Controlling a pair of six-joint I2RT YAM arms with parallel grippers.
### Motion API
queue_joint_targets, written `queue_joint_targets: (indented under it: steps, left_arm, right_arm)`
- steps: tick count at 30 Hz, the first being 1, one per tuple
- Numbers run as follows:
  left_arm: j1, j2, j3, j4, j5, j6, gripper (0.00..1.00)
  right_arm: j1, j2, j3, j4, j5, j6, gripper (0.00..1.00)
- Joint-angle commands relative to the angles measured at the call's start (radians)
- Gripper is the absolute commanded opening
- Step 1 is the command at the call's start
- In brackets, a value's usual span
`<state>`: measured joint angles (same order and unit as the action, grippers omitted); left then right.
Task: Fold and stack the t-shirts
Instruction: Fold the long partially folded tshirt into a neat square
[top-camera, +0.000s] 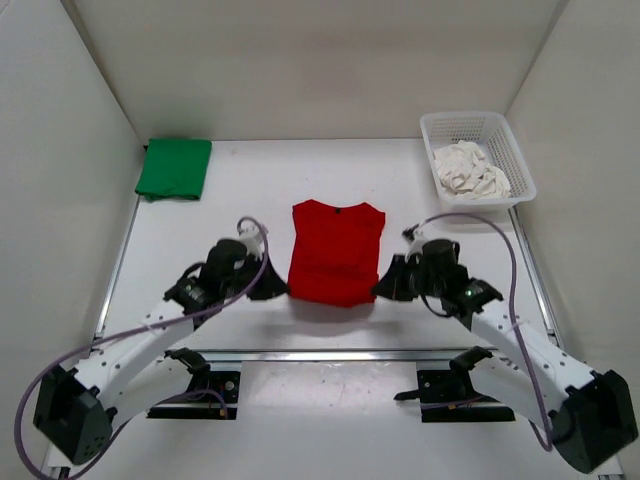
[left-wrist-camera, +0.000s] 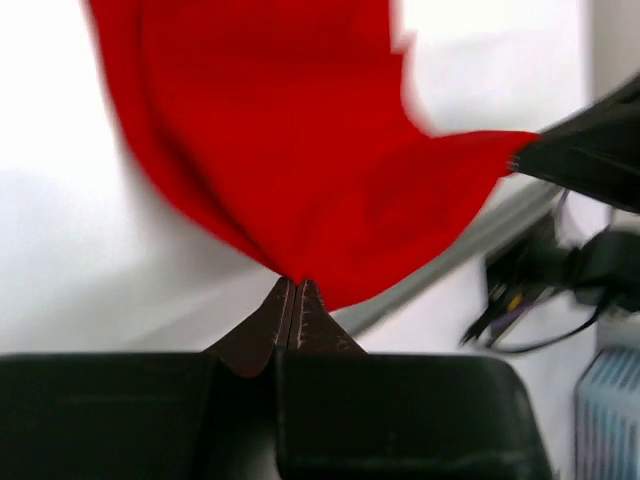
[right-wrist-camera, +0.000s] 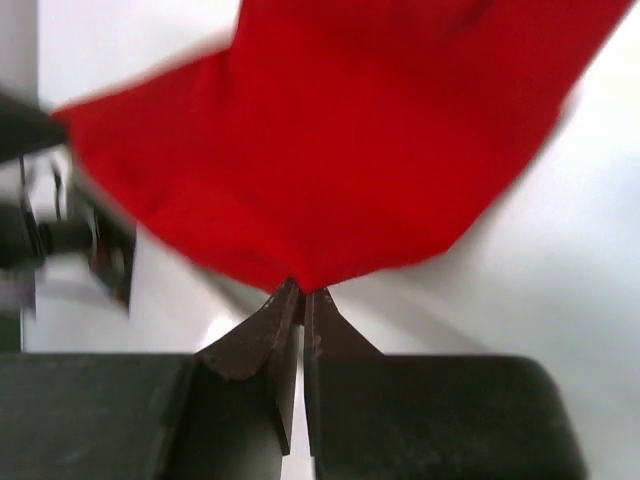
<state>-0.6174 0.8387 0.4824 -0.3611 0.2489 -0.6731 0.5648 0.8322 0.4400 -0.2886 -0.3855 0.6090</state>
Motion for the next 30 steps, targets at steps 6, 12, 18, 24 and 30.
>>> queue_joint_targets:
  steps: [6, 12, 18, 24, 30]
  left_arm:
    - [0.202, 0.553, 0.535, 0.186, -0.037, 0.104, 0.00]
    - [0.231, 0.942, 0.884, 0.130, -0.094, 0.133, 0.00]
    - [0.274, 1.151, 1.058, 0.139, -0.088, 0.099, 0.00]
    - [0.297, 1.203, 1.049, 0.200, -0.106, 0.060, 0.14]
    - [0.326, 1.042, 0.824, 0.403, -0.102, -0.003, 0.51]
  right_arm:
    - [-0.281, 0.449, 0.464, 0.117, -0.049, -0.215, 0.00]
    - [-0.399, 0.798, 0.682, 0.178, -0.085, -0.195, 0.00]
    - [-0.445, 1.013, 0.859, 0.157, -0.092, -0.212, 0.00]
    - [-0.450, 1.125, 1.020, 0.099, -0.081, -0.238, 0.12]
    - [-0.425, 0.994, 0.890, 0.169, -0.029, -0.235, 0.42]
